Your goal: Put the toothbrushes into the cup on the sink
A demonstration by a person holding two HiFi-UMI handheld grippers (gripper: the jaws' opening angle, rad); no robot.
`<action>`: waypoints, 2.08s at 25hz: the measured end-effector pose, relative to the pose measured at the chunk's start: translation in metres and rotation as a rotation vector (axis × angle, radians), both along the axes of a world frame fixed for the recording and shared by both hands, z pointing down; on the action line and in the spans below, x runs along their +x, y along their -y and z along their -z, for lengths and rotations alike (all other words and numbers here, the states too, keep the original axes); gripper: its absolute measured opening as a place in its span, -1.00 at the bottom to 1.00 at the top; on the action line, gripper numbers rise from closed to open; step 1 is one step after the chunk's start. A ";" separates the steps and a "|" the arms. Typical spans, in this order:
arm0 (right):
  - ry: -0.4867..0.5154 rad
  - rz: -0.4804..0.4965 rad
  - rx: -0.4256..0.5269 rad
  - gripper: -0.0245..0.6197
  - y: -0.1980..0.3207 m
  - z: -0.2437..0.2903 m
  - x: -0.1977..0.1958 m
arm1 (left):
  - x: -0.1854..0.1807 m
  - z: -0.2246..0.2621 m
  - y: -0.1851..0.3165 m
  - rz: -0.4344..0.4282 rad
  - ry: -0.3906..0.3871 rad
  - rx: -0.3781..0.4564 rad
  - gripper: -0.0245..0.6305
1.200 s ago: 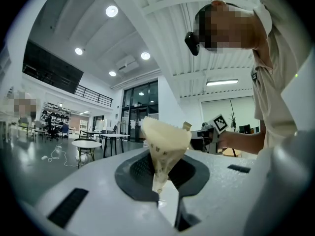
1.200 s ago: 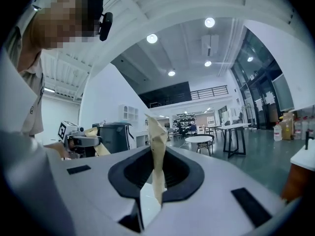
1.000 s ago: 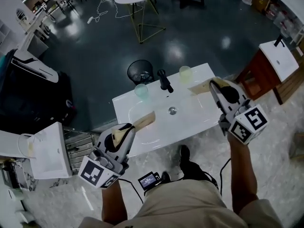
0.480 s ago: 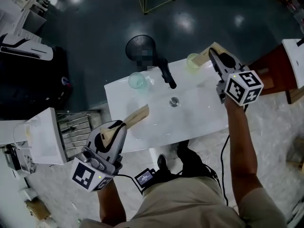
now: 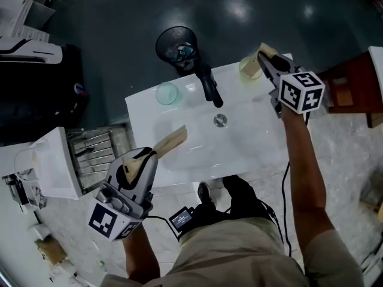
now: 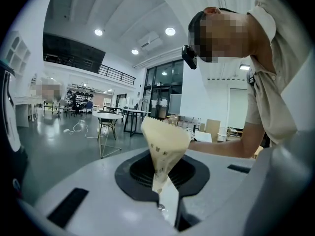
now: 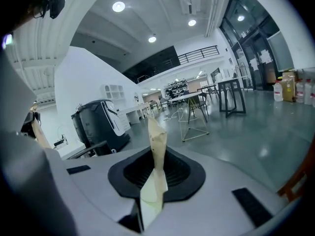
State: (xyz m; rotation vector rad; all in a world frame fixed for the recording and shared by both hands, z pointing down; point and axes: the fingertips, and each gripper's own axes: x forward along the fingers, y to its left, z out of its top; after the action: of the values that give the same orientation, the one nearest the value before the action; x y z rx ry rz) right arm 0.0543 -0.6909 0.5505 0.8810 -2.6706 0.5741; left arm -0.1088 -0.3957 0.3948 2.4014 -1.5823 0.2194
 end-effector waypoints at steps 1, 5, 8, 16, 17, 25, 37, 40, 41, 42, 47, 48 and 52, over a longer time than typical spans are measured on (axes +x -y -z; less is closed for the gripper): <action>-0.004 0.002 -0.007 -0.80 0.001 -0.004 0.000 | 0.000 -0.001 0.001 0.000 -0.001 -0.002 -0.80; -0.028 0.005 -0.008 -0.80 0.002 -0.008 0.000 | 0.002 -0.001 0.003 -0.005 -0.005 -0.006 -0.80; -0.058 -0.014 0.011 -0.52 0.005 -0.006 0.002 | 0.002 0.003 0.002 -0.010 -0.004 -0.001 -0.80; -0.093 -0.137 0.105 -0.29 0.002 0.034 0.028 | -0.002 0.024 -0.015 -0.021 -0.003 0.036 -0.80; -0.094 -0.154 0.118 -0.28 -0.002 0.043 0.032 | -0.003 0.029 -0.019 -0.023 -0.004 0.044 -0.80; -0.029 -0.210 0.241 -0.29 -0.084 0.144 0.056 | -0.008 0.070 -0.066 -0.050 -0.004 0.125 -0.80; 0.099 0.014 0.369 -0.57 -0.347 0.267 0.010 | -0.034 0.130 -0.164 -0.062 -0.023 0.274 -0.80; 0.093 0.055 0.395 -0.60 -0.391 0.282 -0.005 | -0.041 0.139 -0.188 -0.060 -0.034 0.299 -0.80; 0.093 0.066 0.402 -0.60 -0.403 0.288 -0.010 | -0.043 0.142 -0.195 -0.060 -0.038 0.308 -0.80; 0.093 0.075 0.410 -0.60 -0.414 0.293 -0.013 | -0.045 0.145 -0.201 -0.062 -0.041 0.316 -0.81; 0.080 0.091 0.445 -0.61 -0.452 0.312 -0.024 | -0.053 0.157 -0.225 -0.066 -0.053 0.344 -0.81; 0.077 0.092 0.448 -0.61 -0.456 0.314 -0.025 | -0.055 0.158 -0.227 -0.066 -0.054 0.348 -0.81; 0.065 0.091 0.446 -0.61 -0.465 0.311 -0.022 | -0.058 0.159 -0.230 -0.063 -0.056 0.359 -0.81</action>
State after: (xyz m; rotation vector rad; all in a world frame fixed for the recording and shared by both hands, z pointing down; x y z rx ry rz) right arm 0.0319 -0.2258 0.2391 0.8502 -2.9330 -0.0211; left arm -0.1666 -0.1660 0.2358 2.6966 -1.6393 -0.1318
